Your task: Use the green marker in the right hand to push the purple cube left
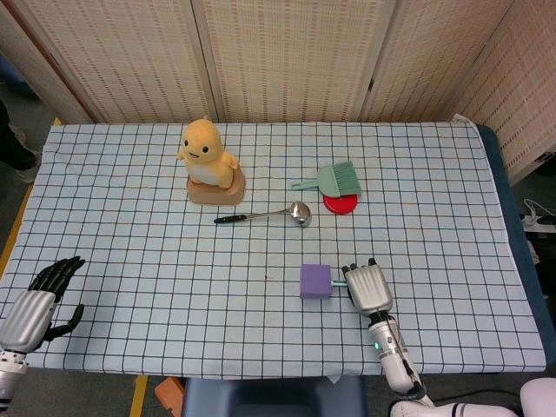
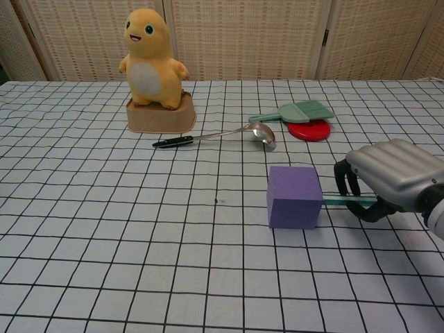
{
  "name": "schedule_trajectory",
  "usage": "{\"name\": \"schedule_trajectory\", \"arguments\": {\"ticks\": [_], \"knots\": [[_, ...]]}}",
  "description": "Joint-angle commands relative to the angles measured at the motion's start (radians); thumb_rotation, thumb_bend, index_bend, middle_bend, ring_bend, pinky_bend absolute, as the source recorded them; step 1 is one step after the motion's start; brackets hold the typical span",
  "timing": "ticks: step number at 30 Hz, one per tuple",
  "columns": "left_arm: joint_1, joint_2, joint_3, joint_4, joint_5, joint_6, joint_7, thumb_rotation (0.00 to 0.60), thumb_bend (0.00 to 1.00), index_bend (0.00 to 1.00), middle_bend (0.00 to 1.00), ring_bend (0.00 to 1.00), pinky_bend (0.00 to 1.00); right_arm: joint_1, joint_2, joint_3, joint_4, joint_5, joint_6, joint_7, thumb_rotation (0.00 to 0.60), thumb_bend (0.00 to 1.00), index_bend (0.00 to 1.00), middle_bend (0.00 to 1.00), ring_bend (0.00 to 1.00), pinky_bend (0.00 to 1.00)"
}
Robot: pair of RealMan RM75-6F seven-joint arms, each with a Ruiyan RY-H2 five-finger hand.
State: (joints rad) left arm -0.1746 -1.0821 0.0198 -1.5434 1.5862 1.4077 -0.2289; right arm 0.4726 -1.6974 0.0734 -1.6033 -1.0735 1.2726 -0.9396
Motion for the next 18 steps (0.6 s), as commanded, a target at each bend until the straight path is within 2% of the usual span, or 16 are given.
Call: {"name": "schedule_trajectory", "arguments": {"ticks": [1,18], "knots": [[0.0,0.0,-0.001,-0.001,0.0,0.001,0.0,0.6,0.48,0.04,0.01,0.0,0.09,0.009,-0.014,0.002,0.006,0.001,-0.005,-0.011,0.6,0.41,1.0,0.91,0.63,0.37],[0.001,0.004,0.001,0.002,0.006,0.006,-0.013,0.6,0.48,0.04,0.01,0.0,0.09,0.068,-0.144,0.041,0.046,0.022,-0.029,-0.038,0.6,0.41,1.0,0.91,0.63,0.37]]}}
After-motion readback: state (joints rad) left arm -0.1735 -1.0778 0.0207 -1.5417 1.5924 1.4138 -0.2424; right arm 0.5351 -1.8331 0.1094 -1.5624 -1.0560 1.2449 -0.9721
